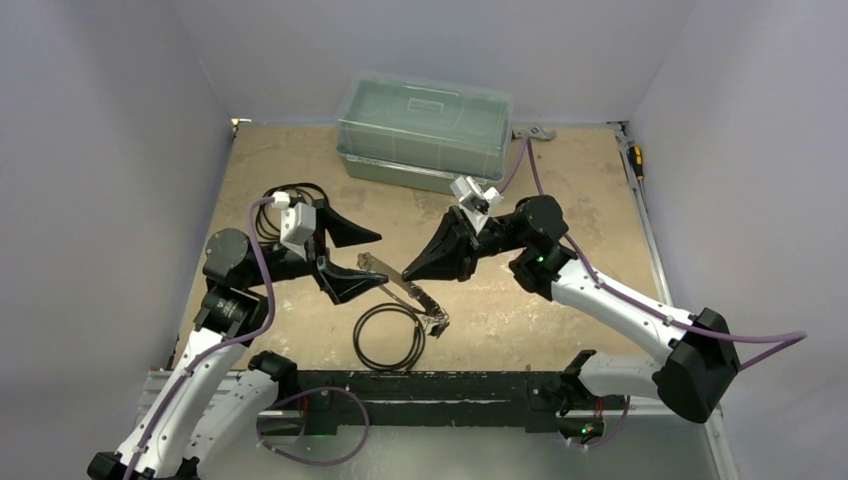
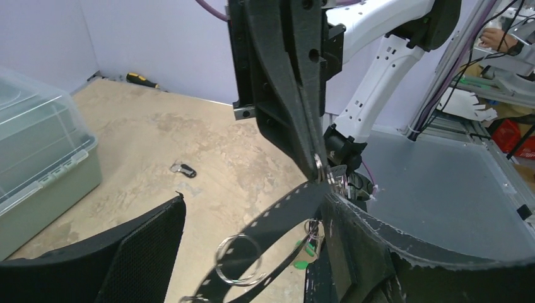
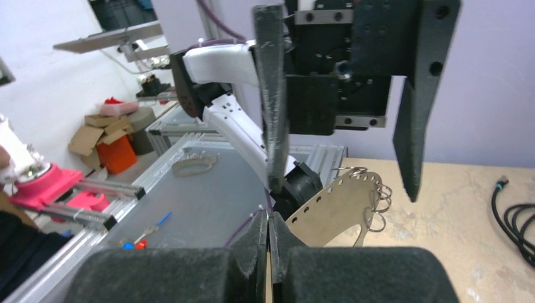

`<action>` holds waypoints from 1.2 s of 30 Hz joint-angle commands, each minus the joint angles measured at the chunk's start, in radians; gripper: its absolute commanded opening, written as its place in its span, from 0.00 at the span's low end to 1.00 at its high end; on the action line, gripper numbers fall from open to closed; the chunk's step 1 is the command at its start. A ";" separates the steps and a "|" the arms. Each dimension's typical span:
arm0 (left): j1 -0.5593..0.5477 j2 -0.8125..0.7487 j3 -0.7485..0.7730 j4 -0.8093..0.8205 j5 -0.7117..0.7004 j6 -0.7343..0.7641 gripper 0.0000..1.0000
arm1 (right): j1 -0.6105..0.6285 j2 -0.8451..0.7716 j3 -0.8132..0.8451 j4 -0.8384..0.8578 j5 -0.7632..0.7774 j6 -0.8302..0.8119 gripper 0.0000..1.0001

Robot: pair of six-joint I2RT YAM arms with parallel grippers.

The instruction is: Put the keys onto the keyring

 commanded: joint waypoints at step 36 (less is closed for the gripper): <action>-0.110 0.033 0.161 -0.036 -0.098 0.263 0.89 | -0.002 -0.017 0.219 -0.336 0.282 0.240 0.00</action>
